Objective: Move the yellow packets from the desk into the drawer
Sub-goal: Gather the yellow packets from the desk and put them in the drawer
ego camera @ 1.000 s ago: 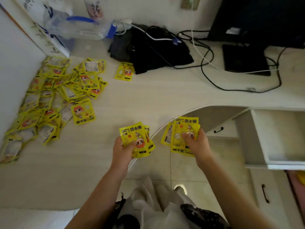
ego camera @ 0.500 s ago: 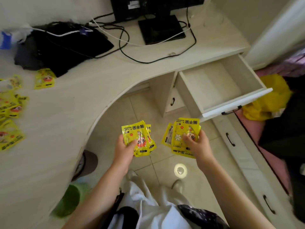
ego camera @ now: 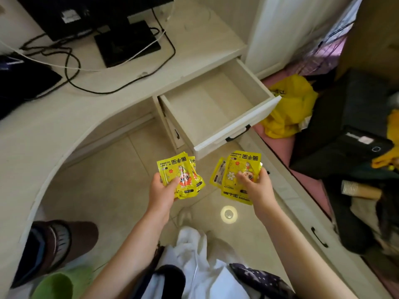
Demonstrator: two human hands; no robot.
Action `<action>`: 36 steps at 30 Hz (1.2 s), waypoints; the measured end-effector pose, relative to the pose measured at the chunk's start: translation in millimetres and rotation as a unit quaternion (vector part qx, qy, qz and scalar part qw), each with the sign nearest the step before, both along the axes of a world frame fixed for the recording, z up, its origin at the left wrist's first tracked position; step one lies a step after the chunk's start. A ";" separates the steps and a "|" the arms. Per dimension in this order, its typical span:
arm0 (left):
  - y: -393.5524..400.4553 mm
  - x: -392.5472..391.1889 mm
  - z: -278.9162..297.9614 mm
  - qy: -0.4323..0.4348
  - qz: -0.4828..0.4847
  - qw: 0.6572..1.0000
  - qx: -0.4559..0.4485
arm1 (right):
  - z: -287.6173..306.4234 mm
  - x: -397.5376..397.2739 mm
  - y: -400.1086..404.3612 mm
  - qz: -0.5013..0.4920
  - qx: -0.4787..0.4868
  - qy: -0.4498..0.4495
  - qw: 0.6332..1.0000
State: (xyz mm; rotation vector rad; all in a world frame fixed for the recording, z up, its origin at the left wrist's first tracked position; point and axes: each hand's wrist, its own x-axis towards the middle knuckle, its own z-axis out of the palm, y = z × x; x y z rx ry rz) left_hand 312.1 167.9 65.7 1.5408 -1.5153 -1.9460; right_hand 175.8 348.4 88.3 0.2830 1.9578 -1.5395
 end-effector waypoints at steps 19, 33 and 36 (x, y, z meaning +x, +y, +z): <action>-79.8 -203.2 -36.4 -0.060 0.013 0.998 0.019 | -8.6 -213.9 -90.6 0.073 0.023 0.035 0.996; -87.8 -266.9 -87.4 -0.152 0.130 0.977 0.076 | -60.8 -326.1 -169.3 0.304 0.138 0.027 0.942; -87.2 -275.9 -100.5 -0.172 0.160 0.969 0.077 | -81.5 -335.6 -185.7 0.356 0.138 0.013 0.924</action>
